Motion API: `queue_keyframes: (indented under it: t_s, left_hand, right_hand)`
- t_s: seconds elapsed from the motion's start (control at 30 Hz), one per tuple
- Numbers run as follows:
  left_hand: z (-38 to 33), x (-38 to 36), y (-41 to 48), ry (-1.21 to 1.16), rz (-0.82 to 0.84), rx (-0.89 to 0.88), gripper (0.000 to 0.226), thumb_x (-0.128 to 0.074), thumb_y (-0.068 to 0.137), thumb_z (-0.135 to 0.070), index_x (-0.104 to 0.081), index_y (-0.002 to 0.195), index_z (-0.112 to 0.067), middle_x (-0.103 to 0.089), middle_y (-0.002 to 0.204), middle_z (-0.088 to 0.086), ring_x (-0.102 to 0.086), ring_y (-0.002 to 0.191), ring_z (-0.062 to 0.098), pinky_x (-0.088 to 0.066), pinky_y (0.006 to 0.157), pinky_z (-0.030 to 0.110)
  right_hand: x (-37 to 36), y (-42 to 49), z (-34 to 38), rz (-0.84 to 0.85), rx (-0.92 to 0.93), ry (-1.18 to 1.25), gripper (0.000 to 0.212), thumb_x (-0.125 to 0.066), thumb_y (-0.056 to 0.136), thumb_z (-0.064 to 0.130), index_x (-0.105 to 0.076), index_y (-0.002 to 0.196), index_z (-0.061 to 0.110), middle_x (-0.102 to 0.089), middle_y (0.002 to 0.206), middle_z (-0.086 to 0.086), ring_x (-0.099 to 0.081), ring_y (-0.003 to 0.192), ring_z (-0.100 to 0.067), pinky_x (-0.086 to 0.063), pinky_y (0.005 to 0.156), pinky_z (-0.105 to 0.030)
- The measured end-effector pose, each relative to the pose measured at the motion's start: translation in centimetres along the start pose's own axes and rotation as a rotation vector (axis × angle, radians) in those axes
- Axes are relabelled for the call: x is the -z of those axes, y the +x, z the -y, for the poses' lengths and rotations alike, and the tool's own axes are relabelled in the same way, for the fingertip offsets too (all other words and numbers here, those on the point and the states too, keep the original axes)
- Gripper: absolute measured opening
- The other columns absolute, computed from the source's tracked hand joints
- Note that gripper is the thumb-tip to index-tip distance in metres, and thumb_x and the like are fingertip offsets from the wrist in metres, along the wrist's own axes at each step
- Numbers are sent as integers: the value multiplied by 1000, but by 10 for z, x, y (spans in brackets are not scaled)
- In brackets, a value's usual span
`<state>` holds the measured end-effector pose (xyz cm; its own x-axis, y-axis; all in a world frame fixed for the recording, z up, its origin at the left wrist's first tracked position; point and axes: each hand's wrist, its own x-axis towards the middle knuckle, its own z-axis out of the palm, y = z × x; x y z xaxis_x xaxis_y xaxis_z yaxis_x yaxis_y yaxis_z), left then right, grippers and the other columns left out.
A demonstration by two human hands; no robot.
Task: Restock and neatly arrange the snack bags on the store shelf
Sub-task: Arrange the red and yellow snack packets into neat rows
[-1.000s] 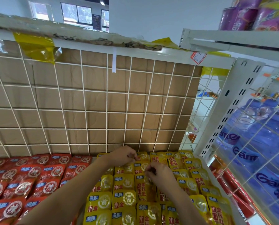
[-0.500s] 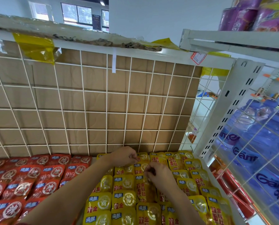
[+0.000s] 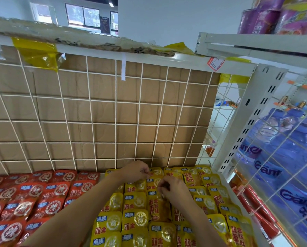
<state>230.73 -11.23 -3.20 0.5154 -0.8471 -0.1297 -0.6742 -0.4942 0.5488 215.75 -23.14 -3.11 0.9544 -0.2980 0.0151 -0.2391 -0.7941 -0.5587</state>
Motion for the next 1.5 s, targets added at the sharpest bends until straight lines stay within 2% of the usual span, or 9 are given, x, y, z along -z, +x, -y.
queue_keyframes:
  t_s: [0.3, 0.53, 0.63, 0.77, 1.0, 1.2, 1.3, 1.4, 1.5]
  left_hand:
    - [1, -2, -6, -46, -57, 2, 18, -59, 89, -19, -66, 102, -8, -66, 102, 6, -52, 84, 6, -40, 68, 13]
    - [1, -6, -17, -159, -219, 31, 18, -52, 92, -10, -63, 88, -23, -64, 91, -4, -57, 86, 9, -46, 77, 22]
    - [2, -5, -26, -213, -335, 75, 27, -51, 91, -7, -58, 82, -32, -61, 85, -10, -57, 83, 7, -43, 70, 15]
    - [1, -3, -38, -184, -400, 80, 18, -52, 92, -9, -63, 91, -23, -60, 88, -10, -54, 81, 4, -36, 62, 6]
    - [-7, -6, -68, -161, -457, 33, 16, -54, 92, -10, -65, 102, -11, -61, 96, -5, -55, 92, 8, -36, 69, 1]
    - [-15, -17, -99, -141, -382, -16, 12, -57, 91, -13, -64, 97, -20, -54, 90, -24, -52, 80, -10, -36, 67, 2]
    - [-20, -22, -111, -118, -383, -41, 13, -56, 91, -14, -64, 100, -18, -58, 95, -15, -53, 86, -5, -36, 67, 2]
    - [-22, -24, -120, -111, -375, -20, 13, -55, 92, -17, -64, 101, -20, -55, 97, -15, -54, 91, 3, -37, 70, 5]
    - [-25, -28, -129, -38, -378, 14, 15, -53, 93, -22, -61, 105, -24, -49, 103, -15, -48, 102, 5, -39, 86, 18]
  right_hand:
    - [1, -1, -2, -17, 50, 20, 10, -58, 83, 10, -67, 86, 14, -60, 81, 10, -56, 78, -4, -38, 60, -7]
    - [1, -5, -2, -40, 66, 13, 9, -60, 83, 11, -66, 83, 17, -60, 80, 12, -54, 75, -1, -39, 60, -7]
    - [-1, -8, -1, -68, 74, 10, 10, -60, 82, 10, -66, 82, 18, -59, 78, 14, -52, 71, 2, -39, 59, -6]
    - [-2, -12, -1, -108, 63, 10, 12, -61, 85, 18, -64, 97, 18, -63, 92, 7, -59, 84, -8, -48, 71, -19]
    - [9, -42, -5, -270, 65, 65, 13, -62, 87, 26, -64, 98, 20, -60, 95, 10, -57, 84, -4, -47, 69, -15]
    - [17, -80, -5, -120, 48, -108, 20, -59, 88, 36, -65, 104, 25, -54, 93, 14, -51, 81, 2, -33, 66, -3]
    - [16, -94, 1, -14, 26, -210, 30, -53, 89, 46, -61, 113, 30, -49, 103, 12, -49, 97, -1, -34, 74, -5]
    - [14, -99, 6, 76, 4, -282, 39, -52, 88, 51, -56, 121, 31, -38, 101, 11, -46, 110, -5, -37, 87, -18]
    - [11, -98, 9, 95, -14, -288, 36, -54, 86, 50, -57, 116, 30, -38, 100, 12, -46, 109, -5, -37, 87, -19]
